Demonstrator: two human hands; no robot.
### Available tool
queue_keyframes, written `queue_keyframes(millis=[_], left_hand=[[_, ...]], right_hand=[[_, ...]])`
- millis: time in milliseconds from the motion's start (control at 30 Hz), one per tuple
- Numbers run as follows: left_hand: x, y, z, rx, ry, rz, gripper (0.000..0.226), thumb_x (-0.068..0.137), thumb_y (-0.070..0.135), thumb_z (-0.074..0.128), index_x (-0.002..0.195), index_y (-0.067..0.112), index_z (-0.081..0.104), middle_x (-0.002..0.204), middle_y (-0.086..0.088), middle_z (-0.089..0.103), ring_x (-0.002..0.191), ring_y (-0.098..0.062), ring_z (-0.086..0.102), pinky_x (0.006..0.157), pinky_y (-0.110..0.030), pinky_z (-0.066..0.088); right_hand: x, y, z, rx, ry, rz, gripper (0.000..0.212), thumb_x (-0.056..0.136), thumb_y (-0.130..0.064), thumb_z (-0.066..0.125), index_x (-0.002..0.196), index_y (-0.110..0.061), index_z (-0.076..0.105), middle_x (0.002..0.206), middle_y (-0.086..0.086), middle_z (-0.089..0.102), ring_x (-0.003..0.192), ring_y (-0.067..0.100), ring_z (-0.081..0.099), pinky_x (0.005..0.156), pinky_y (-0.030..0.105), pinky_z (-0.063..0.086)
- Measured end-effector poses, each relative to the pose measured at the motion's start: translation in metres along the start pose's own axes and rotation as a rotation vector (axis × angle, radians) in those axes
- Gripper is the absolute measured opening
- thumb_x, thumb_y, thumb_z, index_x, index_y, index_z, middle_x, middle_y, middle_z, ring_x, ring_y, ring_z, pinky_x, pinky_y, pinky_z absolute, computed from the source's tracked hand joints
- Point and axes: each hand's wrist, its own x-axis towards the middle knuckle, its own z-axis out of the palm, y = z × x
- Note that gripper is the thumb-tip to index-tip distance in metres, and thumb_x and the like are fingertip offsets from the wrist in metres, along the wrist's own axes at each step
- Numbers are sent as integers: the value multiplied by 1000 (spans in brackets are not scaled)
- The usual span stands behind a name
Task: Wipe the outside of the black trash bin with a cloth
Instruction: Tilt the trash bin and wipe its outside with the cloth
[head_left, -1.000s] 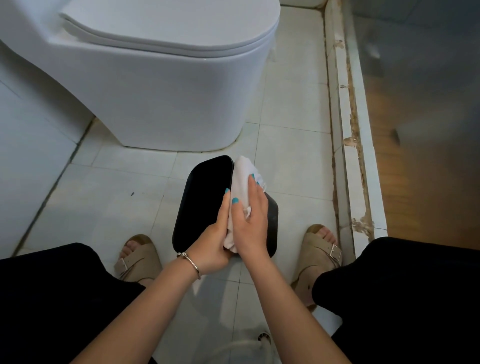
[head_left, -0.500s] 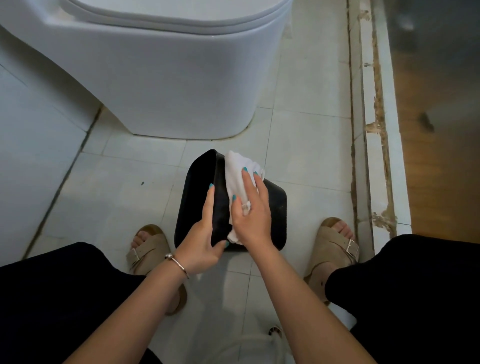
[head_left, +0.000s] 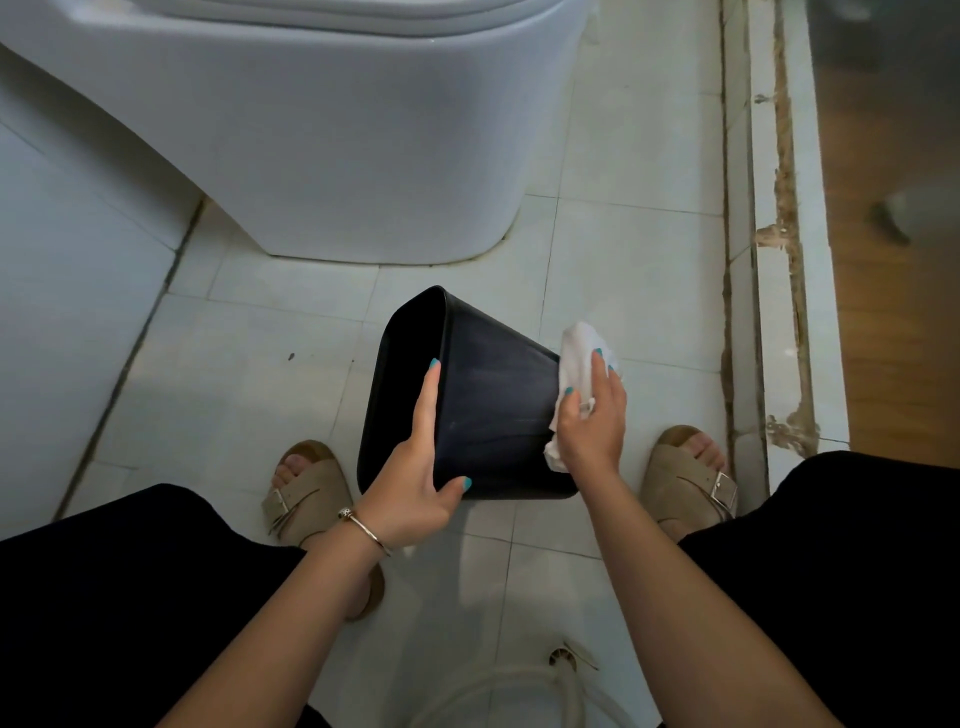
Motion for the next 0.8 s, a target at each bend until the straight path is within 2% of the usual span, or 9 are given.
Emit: queue_keyframes(millis=[100,200,267,333,433,533,633,733,800], left_hand=[[-1,7,1,32,20,1,117,83,0,65,143,44,-24,134,-2,49,99,-25,61,89,-36,54],[-1,6,-2,28,29,-3,117,84,-1,66,142,45,-25,136,2,44,99,-19,60,89,-30,53],[0,5,-2,29,33,-8,119,83,0,66,142,47,-26,127,-9,52,91,-16,57,87,-39,55],[0,5,0,65,40,-19,120,82,1,67,141,48,-26,112,-16,57,82,-29,63,77,-51,55],[-1,8,2,81,64,-18,118,81,1,67,144,42,-24,122,-28,54,81,-35,64,75,-51,54],[-3,8,3,37,72,-21,117,80,0,66,146,37,-23,114,-30,57,70,-23,58,74,-43,53],[-4,6,7,19,63,-34,115,80,-3,62,144,40,-25,87,-23,64,54,-22,55,55,-32,49],[-4,7,10,10,60,-27,116,81,-2,62,144,42,-25,91,-17,64,58,-27,59,60,-43,52],[-3,5,11,-9,71,-12,115,81,-2,63,145,40,-23,106,-18,64,73,-29,65,70,-43,55]], right_hand=[[3,1,-4,-7,-19,44,56,98,-22,45,150,-33,27,158,-2,21,143,15,25,108,30,27],[0,-7,-3,-56,-38,41,57,98,-23,44,151,-34,24,159,-4,20,140,16,30,103,33,32],[-5,-15,-1,-81,-51,13,59,98,-23,44,151,-35,22,159,-4,20,140,17,31,101,33,34],[-13,-25,3,-75,-56,-40,60,97,-22,45,151,-34,21,159,-4,20,141,16,29,102,33,34],[-29,-47,10,-54,-88,-180,62,95,-21,47,151,-34,23,159,-7,21,141,12,27,105,33,33],[-48,-69,17,-31,-171,-371,63,94,-20,51,150,-35,26,159,-10,20,137,7,27,97,27,35],[-56,-75,18,-14,-227,-489,62,94,-20,51,150,-35,28,159,-8,21,139,8,27,96,23,34],[-52,-70,14,-15,-223,-492,59,97,-22,49,150,-35,27,159,-9,21,138,4,23,97,16,28],[-47,-66,13,-15,-228,-482,59,97,-22,48,150,-36,26,159,-9,20,139,1,20,99,12,23]])
